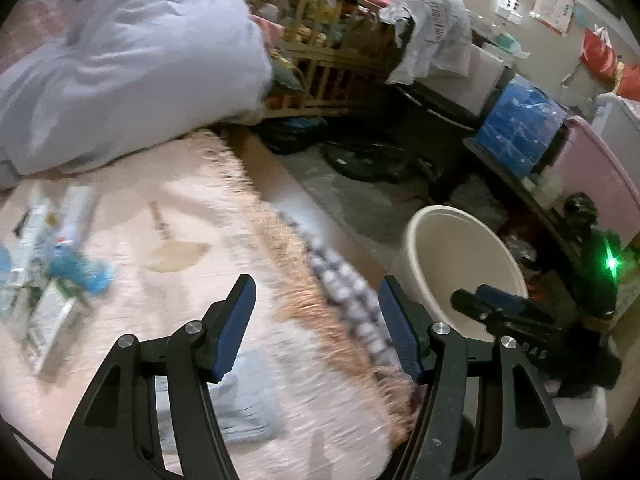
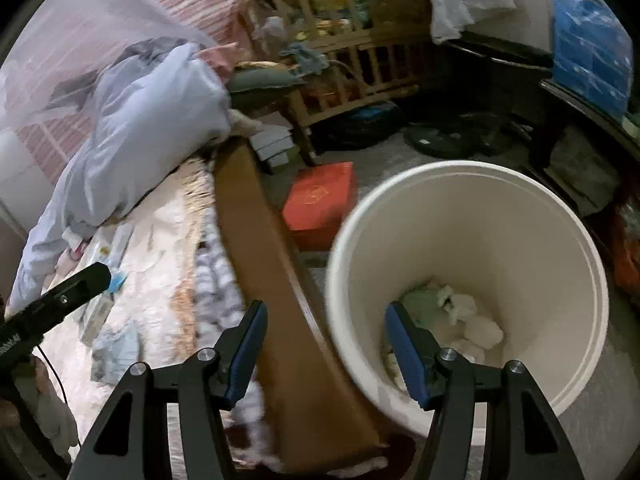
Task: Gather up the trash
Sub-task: 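Release the tissue and towel into the bucket, opening both grippers, then grasp a clear plastic wrapper with the left gripper while the right gripper grasps the green-labelled bag, then carry the green-labelled bag and wrapper toward the cream bucket, then open both grippers over the bucket, dropping the bag and wrapper inside, then swing both open grippers back over the items on the bed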
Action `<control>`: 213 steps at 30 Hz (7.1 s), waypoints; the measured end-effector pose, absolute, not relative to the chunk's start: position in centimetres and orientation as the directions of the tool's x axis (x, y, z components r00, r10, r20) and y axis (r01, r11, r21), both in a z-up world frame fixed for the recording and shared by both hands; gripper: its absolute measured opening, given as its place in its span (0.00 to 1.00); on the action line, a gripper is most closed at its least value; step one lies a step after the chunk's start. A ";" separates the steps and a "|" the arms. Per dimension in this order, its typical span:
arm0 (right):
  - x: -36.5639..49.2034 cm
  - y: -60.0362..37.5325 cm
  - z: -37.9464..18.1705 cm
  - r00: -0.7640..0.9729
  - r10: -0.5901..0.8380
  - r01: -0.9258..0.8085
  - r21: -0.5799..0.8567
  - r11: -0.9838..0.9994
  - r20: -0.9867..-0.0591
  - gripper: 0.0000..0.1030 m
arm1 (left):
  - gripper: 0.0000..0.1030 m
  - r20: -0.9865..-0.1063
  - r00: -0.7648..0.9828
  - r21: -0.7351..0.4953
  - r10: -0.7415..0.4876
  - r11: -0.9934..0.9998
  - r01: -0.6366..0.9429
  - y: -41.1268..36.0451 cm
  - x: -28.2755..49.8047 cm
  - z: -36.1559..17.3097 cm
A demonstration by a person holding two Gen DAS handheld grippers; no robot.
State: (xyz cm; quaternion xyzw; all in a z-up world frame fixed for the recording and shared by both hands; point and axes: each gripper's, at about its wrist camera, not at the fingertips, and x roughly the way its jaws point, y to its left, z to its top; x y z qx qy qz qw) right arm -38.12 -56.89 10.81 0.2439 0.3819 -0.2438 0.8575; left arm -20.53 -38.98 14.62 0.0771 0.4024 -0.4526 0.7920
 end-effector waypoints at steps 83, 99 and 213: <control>-0.1 -15.5 1.6 0.422 0.202 -0.393 0.023 0.919 -0.884 0.50 | 0.03 -0.780 0.504 -0.248 -0.372 0.922 0.297 2.1 -2.9 9.9; -14.1 -27.2 10.8 0.571 0.217 -0.150 0.160 0.976 -0.792 0.33 | 0.03 -0.723 0.443 -0.301 -0.530 0.819 0.488 -9.2 -8.3 13.7; -25.9 -38.5 6.7 0.354 0.027 0.012 0.034 0.999 -0.935 0.68 | 0.49 -0.810 0.498 -0.134 -0.309 0.925 0.356 -12.6 -5.9 9.7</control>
